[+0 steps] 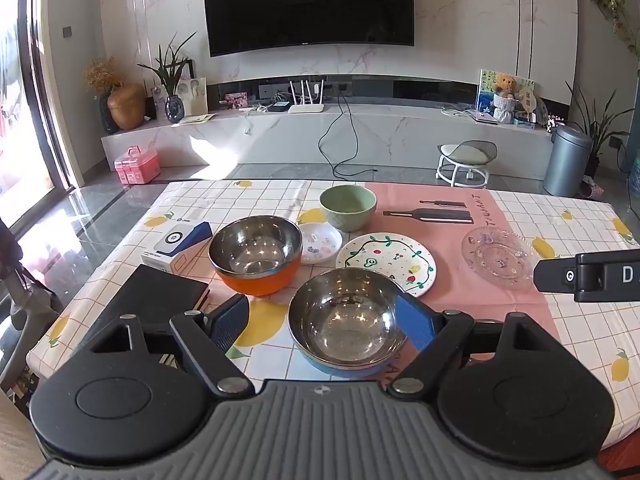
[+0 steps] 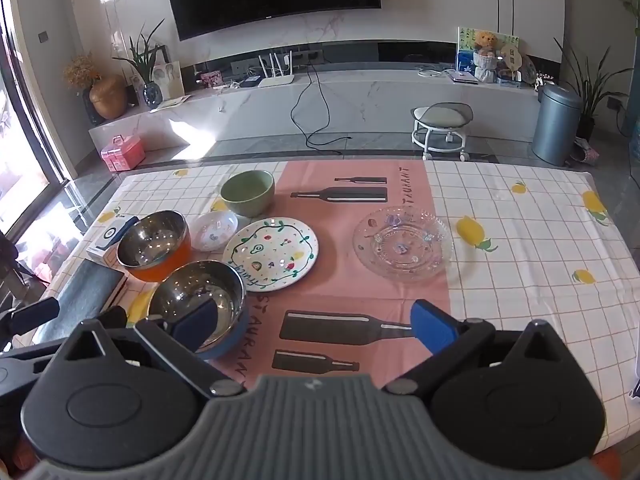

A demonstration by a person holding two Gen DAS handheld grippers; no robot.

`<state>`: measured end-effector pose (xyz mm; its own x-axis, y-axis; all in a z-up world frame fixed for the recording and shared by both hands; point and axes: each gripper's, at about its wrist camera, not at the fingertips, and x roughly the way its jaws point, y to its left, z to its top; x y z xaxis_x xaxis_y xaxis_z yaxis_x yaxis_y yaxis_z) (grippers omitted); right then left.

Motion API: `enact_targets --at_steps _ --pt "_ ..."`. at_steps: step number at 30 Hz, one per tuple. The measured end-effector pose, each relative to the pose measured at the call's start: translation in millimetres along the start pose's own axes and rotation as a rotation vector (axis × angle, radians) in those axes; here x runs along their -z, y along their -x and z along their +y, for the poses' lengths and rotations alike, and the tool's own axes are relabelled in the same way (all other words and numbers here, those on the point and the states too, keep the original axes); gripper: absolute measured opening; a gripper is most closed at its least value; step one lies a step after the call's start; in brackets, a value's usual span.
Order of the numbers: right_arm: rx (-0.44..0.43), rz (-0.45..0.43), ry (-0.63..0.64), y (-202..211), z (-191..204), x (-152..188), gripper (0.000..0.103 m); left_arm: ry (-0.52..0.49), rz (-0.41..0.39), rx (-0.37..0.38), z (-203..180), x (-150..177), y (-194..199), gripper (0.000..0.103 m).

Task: Organize plates and bowls
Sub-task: 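Move both tools toward the blue-rimmed steel bowl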

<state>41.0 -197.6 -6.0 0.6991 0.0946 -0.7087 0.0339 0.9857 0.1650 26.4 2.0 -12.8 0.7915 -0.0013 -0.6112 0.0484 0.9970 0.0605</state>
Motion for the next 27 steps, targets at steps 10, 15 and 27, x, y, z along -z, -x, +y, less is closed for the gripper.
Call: enact_targets --at_steps 10,15,27 --pt "0.055 0.058 -0.017 -74.0 12.6 -27.3 0.101 -0.016 0.061 0.037 17.5 -21.1 -56.7 0.097" --pt "0.080 0.118 -0.036 -109.4 26.9 -44.0 0.100 -0.029 0.112 0.061 26.2 -39.7 -82.7 0.097" --pt "0.048 0.154 -0.103 -108.1 28.4 -65.0 0.100 -0.068 0.175 0.071 24.7 -74.2 -84.3 0.097"
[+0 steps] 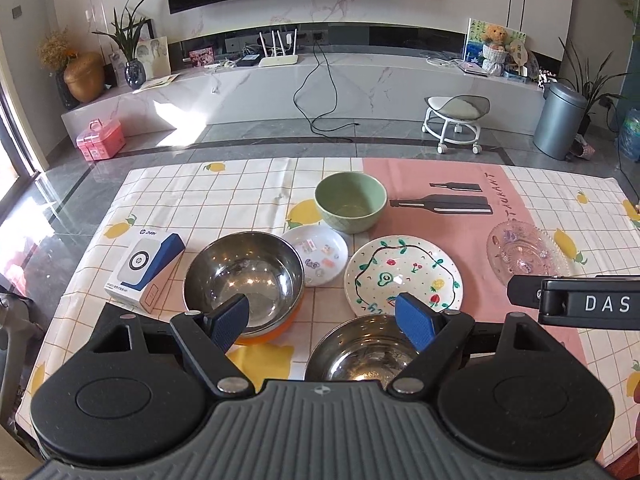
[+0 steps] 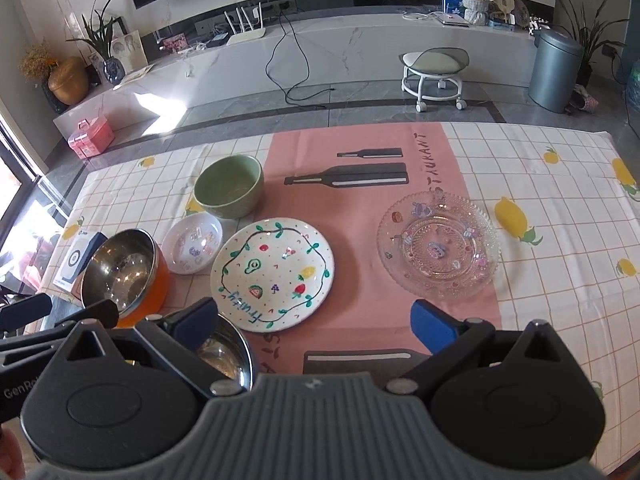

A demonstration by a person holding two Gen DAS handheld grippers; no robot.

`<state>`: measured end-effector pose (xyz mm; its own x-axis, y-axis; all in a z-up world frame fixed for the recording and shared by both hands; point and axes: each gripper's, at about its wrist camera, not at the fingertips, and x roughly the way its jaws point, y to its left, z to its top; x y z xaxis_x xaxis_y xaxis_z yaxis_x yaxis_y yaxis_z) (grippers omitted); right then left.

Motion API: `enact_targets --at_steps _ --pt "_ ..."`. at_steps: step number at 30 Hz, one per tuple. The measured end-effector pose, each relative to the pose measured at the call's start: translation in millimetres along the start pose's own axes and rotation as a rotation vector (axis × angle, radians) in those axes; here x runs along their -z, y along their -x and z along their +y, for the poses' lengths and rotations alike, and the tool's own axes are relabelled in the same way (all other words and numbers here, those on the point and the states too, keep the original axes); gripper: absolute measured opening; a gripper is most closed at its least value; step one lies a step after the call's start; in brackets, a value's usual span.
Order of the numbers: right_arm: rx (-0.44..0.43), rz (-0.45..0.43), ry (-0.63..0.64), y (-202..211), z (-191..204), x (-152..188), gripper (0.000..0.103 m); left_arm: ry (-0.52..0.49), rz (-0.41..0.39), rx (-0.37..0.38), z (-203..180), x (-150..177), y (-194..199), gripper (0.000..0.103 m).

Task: Organize plates and bowls
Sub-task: 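Move both tools toward the blue-rimmed steel bowl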

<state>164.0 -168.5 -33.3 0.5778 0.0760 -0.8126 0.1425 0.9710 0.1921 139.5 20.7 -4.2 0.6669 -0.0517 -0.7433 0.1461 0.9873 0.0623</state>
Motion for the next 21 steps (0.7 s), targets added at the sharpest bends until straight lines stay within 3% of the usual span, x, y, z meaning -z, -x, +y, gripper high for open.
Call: enact_targets --at_steps 7,14,21 --pt "-0.019 -0.066 -0.047 21.3 -6.1 21.6 0.101 0.000 -0.072 -0.028 0.1 17.6 23.9 0.097" --pt "-0.009 -0.122 -0.013 58.1 -7.8 51.8 0.100 -0.001 -0.148 -0.023 -8.4 42.0 59.7 0.097" --pt "0.013 -0.150 -0.025 89.2 -9.3 85.1 0.100 0.018 -0.161 -0.021 -3.5 64.0 75.1 0.097"
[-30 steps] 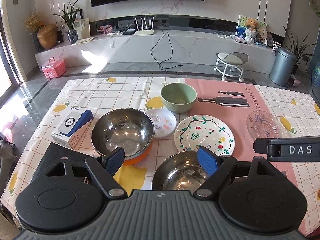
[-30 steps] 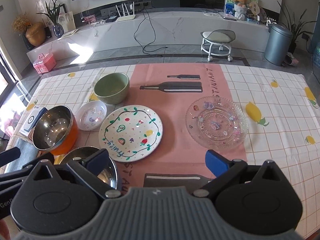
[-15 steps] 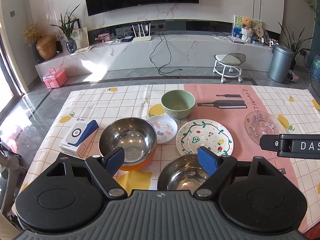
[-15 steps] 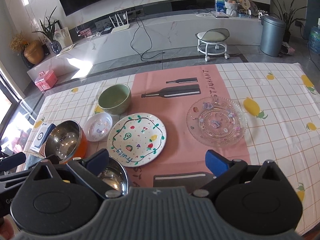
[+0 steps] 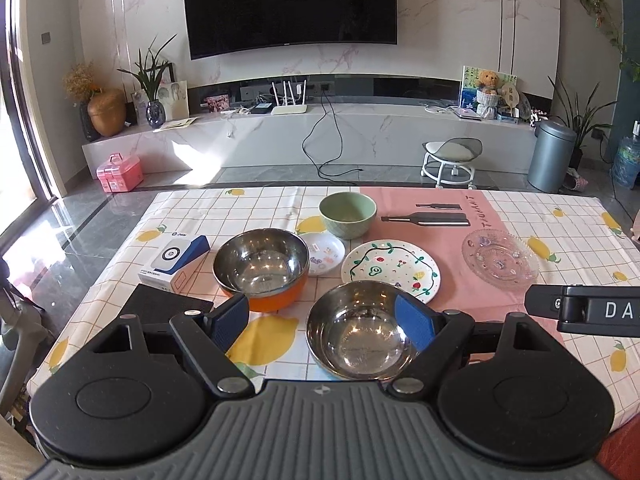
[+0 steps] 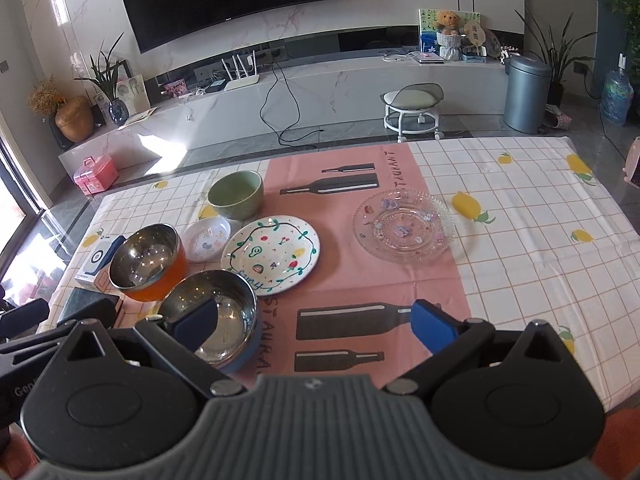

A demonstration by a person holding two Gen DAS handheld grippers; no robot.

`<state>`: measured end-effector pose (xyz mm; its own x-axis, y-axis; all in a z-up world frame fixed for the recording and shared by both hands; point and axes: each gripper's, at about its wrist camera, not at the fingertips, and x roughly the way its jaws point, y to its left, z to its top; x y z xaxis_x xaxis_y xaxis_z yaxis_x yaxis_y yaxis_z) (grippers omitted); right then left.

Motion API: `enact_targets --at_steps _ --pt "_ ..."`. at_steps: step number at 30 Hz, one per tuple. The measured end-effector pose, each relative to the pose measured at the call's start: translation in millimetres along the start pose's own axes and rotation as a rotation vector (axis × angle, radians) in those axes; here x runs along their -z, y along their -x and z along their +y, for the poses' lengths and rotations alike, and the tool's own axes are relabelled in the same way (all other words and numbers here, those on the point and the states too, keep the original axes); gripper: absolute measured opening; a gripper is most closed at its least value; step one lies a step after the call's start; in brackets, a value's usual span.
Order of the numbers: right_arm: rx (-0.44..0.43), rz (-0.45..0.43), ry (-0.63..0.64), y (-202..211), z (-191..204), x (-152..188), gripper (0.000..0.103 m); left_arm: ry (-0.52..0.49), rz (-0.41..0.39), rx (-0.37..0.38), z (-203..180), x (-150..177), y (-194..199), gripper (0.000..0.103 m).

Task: Organize plates and bowls
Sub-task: 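Move both tools toward the blue-rimmed steel bowl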

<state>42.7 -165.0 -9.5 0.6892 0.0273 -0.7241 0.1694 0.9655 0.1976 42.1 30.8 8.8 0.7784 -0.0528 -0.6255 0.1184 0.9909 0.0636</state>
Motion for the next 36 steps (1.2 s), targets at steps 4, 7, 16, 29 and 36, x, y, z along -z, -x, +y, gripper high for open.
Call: enact_targets --at_steps 4,7,16,29,36 --pt "0.001 -0.010 0.019 12.4 3.1 12.6 0.101 0.012 -0.003 -0.001 5.3 8.4 6.1 0.097" --pt "0.000 -0.017 0.032 18.7 6.0 19.3 0.101 0.025 -0.004 -0.003 7.1 13.6 8.8 0.097" --pt "-0.005 -0.016 0.049 22.7 9.5 27.6 0.101 0.027 0.000 0.005 9.6 22.3 11.4 0.097" --pt "0.004 -0.005 0.045 11.0 2.8 32.4 0.101 0.020 0.031 0.016 2.7 22.3 0.6 0.097" --pt "-0.003 0.004 0.070 -4.3 4.3 28.8 0.100 0.072 0.054 0.033 12.6 20.3 -15.1 0.097"
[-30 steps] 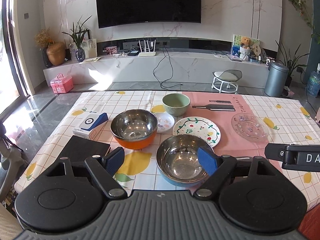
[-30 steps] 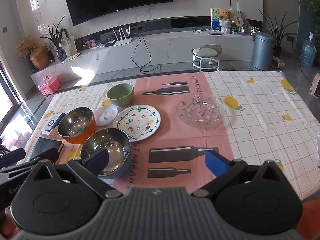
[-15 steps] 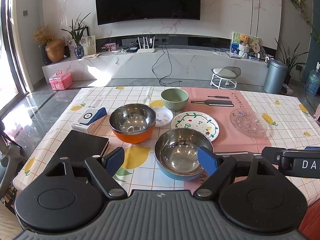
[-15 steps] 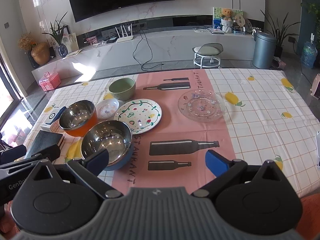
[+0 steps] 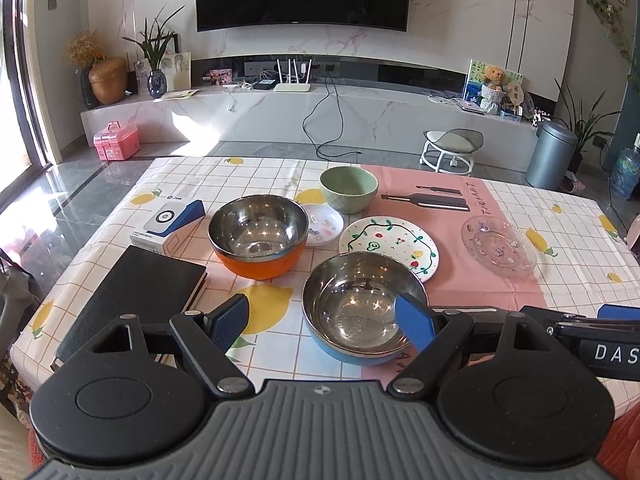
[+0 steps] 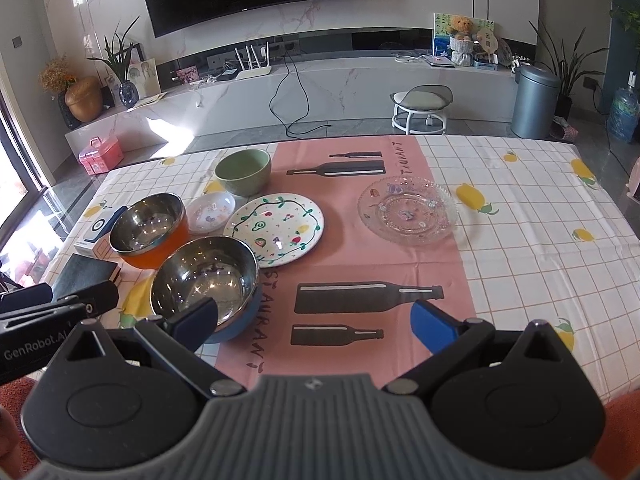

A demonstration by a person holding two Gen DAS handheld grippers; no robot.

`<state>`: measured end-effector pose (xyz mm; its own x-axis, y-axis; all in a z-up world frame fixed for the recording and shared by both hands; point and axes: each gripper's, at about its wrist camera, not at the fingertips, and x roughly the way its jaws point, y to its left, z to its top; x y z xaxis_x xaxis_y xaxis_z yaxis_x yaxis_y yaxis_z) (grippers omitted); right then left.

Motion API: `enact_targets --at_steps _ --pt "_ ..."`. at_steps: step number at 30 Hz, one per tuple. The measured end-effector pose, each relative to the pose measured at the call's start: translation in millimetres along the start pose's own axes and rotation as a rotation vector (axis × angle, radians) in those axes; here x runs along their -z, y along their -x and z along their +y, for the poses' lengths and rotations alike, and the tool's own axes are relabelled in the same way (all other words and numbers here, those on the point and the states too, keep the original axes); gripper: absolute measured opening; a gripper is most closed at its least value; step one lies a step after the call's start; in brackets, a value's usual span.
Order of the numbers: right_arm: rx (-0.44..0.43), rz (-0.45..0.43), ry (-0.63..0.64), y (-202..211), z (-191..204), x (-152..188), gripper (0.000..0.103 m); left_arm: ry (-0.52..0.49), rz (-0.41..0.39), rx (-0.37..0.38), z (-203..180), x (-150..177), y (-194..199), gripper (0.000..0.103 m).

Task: Organize plates and bowls
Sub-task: 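Move both tools toward the blue-rimmed steel bowl, then close the left tool on the steel bowl rim while the right tool grips it too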

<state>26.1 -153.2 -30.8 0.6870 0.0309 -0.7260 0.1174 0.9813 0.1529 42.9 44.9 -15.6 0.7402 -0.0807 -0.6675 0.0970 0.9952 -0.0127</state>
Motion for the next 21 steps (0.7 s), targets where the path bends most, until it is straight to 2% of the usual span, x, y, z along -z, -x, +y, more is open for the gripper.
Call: enact_targets --at_steps 6,8,10,12,16,18,21 --pt "-0.003 0.017 0.005 -20.9 1.0 -7.3 0.100 0.007 -0.009 0.020 5.3 -8.6 -14.9 0.094" --pt "-0.014 0.027 0.002 -30.7 0.9 -10.4 0.100 0.016 -0.001 0.033 8.2 -10.1 -24.2 0.089" --pt "-0.022 0.040 -0.001 -40.7 1.1 -13.9 0.094 0.049 0.032 0.051 13.9 -10.3 -37.0 0.084" --pt "-0.029 0.067 -0.003 -53.4 2.2 -18.4 0.080 0.102 0.050 0.082 21.8 -9.1 -48.9 0.074" --pt "-0.070 0.121 -0.021 -79.0 8.2 -24.3 0.073 0.210 0.107 0.143 33.9 -7.5 -74.2 0.064" --pt "-0.088 0.141 -0.024 -90.2 13.3 -26.2 0.067 0.236 0.137 0.135 37.0 -5.6 -86.7 0.063" --pt "-0.099 0.171 -0.024 -106.6 21.9 -26.8 0.066 0.239 0.166 0.120 37.3 -1.4 -99.3 0.061"
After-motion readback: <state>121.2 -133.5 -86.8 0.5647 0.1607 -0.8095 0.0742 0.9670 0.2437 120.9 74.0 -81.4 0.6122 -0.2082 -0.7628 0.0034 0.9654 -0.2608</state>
